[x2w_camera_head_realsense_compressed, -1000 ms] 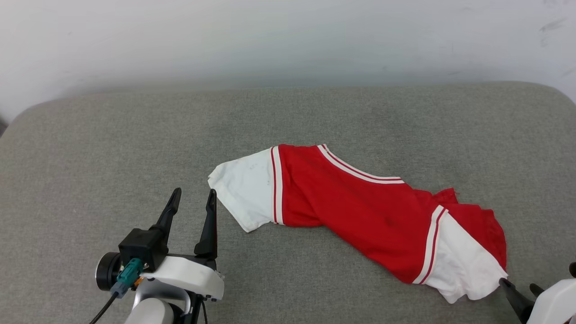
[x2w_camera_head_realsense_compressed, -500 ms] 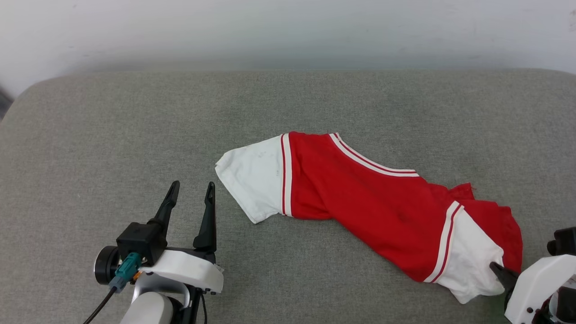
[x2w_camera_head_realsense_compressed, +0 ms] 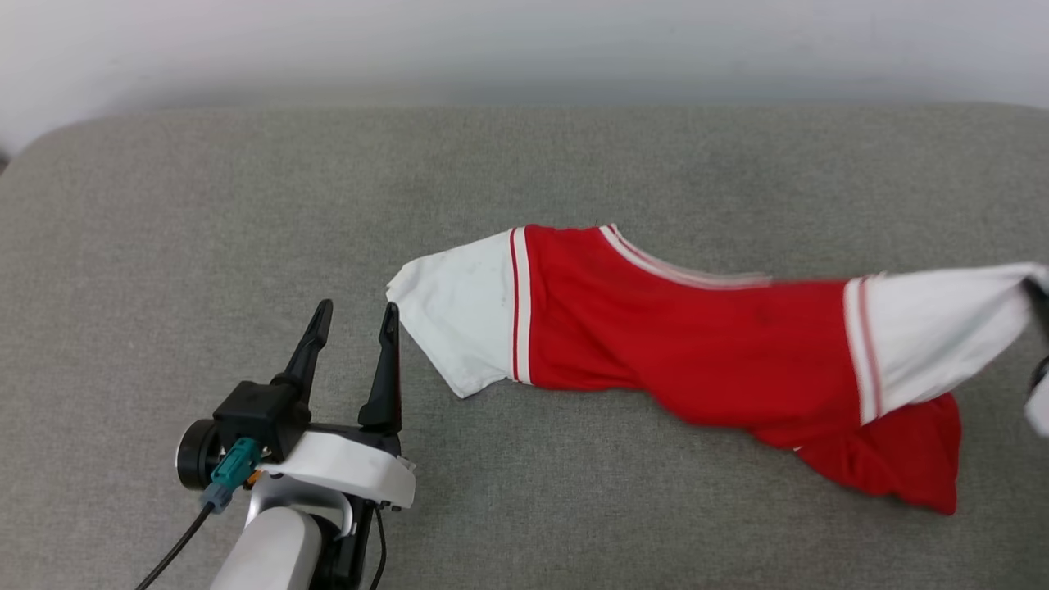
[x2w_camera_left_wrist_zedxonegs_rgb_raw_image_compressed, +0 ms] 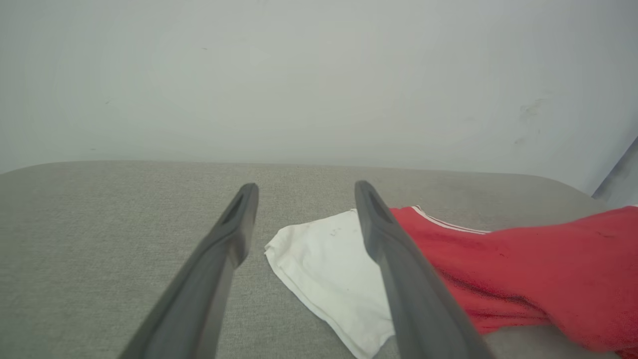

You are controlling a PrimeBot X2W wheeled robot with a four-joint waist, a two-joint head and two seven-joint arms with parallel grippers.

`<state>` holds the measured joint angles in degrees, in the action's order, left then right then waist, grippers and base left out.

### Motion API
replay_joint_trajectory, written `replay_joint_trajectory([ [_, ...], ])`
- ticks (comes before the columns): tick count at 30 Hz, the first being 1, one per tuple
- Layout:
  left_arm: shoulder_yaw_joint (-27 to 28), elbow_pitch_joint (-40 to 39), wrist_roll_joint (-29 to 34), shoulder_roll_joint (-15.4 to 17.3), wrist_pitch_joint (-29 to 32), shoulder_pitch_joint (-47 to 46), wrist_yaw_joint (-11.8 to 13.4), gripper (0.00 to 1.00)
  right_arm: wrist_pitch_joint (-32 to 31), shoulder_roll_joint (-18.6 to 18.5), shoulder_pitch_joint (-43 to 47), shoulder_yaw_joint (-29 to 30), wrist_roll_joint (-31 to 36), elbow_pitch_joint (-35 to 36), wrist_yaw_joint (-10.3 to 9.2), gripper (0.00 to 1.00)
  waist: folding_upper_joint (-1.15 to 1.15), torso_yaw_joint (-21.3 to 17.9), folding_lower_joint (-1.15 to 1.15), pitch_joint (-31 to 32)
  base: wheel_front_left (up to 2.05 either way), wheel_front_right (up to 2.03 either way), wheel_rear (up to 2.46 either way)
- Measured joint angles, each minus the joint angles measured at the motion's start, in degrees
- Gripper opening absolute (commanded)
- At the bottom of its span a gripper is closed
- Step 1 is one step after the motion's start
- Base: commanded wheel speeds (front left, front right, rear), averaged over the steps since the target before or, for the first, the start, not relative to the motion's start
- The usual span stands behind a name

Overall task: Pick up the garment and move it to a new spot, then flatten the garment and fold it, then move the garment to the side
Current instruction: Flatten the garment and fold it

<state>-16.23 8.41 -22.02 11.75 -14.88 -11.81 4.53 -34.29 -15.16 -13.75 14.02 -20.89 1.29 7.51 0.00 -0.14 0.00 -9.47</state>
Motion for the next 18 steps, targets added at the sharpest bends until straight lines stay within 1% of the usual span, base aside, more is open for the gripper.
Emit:
replay_joint_trajectory([
  [3, -0.32, -0.12, 0.19, -0.23, 0.0, -1.03, -0.47, 1.0, 2.75, -2.75, -4.16, 3.49, 0.59, -4.2, 0.0, 0.0, 0.0, 0.36, 0.0, -1.66, 0.0, 0.0, 0.0],
  [6, -0.29, -0.21, 0.4, -0.38, -0.01, -2.05, -0.8, 1.0, 5.61, -4.27, -6.93, 6.76, 0.89, -9.68, 0.0, 0.0, 0.0, 0.81, 0.0, -3.54, 0.0, 0.0, 0.0],
  [7, -0.33, -0.12, 0.68, -0.46, -0.01, -2.51, -0.96, 1.0, 7.38, -4.48, -7.37, 8.42, 1.22, -14.21, 0.0, 0.0, 0.0, 1.08, 0.0, -4.76, 0.0, 0.0, 0.0],
  [11, -0.3, 0.05, 0.87, -0.63, -0.02, -2.93, -1.16, 1.0, 11.61, -3.79, -7.49, 10.51, 1.45, -23.69, 0.0, 0.0, 0.0, 1.62, 0.0, -6.8, 0.0, 0.0, 0.0],
  [15, -0.05, 0.14, 1.16, -0.71, -0.03, -3.56, -1.36, 1.0, 16.05, -2.81, -7.48, 10.7, 1.66, -31.66, 0.0, 0.0, 0.0, 2.0, 0.0, -7.81, 0.0, 0.0, 0.0],
  [16, 0.0, 0.16, 1.24, -0.69, -0.1, -3.56, -1.44, 1.0, 17.17, -2.82, -7.5, 10.73, 1.71, -33.4, 0.01, 0.23, 0.0, 1.98, 0.0, -7.84, 0.0, 0.0, 0.0],
  [17, 0.07, 0.15, 1.3, -0.69, -0.1, -3.57, -1.46, 1.0, 18.14, -2.89, -7.56, 10.6, 1.71, -34.9, 0.0, 0.71, 0.0, 1.94, 0.0, -7.8, 0.0, 0.0, 0.0],
  [18, 0.09, 0.16, 1.4, -0.68, -0.13, -3.57, -1.45, 1.0, 19.24, -2.98, -7.72, 10.24, 1.72, -36.07, 0.0, 1.0, 0.0, 1.86, 0.0, -7.7, 0.0, 0.0, 0.0],
])
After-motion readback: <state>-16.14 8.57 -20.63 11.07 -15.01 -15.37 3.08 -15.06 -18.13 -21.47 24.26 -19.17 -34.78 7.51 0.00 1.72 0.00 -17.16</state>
